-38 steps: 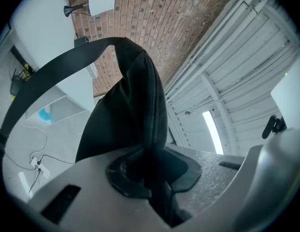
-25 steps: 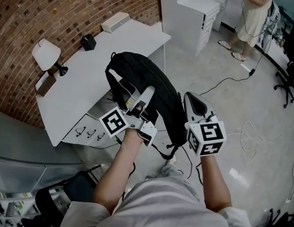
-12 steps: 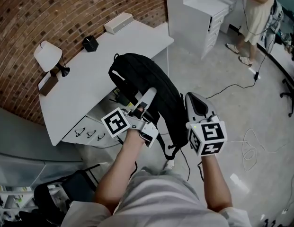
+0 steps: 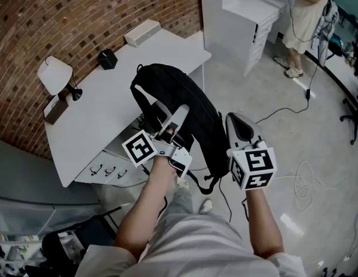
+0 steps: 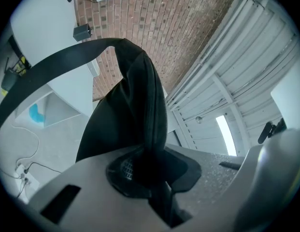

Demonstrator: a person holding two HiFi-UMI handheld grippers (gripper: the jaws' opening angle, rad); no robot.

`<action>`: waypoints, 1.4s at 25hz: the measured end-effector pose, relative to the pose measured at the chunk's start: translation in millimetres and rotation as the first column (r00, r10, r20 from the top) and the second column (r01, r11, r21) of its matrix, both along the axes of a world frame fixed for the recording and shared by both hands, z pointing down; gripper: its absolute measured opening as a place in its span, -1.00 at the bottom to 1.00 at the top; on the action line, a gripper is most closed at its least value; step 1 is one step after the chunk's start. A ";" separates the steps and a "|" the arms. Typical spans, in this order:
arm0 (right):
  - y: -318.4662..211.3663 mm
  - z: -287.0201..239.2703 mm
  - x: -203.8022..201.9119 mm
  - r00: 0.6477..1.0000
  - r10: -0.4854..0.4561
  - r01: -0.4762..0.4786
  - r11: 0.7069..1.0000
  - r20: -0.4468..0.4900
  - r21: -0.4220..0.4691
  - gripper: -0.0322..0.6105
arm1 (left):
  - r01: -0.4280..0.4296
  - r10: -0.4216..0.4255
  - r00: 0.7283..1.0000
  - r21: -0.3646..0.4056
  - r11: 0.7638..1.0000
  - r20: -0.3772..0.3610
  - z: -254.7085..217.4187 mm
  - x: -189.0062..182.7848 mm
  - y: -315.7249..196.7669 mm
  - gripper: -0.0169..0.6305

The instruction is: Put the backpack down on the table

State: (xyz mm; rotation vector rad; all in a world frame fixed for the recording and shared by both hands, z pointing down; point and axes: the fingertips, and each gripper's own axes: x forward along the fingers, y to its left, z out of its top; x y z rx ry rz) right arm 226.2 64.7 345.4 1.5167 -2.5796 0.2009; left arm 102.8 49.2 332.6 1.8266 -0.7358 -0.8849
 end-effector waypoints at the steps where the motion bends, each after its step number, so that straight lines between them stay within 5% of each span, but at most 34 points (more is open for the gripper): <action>1: -5.2 -0.4 -2.7 1.000 0.003 -0.003 1.000 -0.001 0.001 -0.89 | -0.001 0.001 1.000 0.003 1.000 -0.003 -0.9 -3.4 -5.8 -0.80; 19: -120.6 -9.5 -91.6 0.999 0.019 -0.019 1.000 -0.032 0.007 -0.89 | -0.006 0.008 0.999 0.053 0.999 -0.041 -21.3 -94.9 -124.7 -0.80; 35: -170.9 -15.2 -155.5 0.996 0.030 -0.029 0.999 -0.082 0.018 -0.89 | -0.009 0.015 0.997 0.072 0.997 -0.074 -28.9 -159.0 -182.3 -0.80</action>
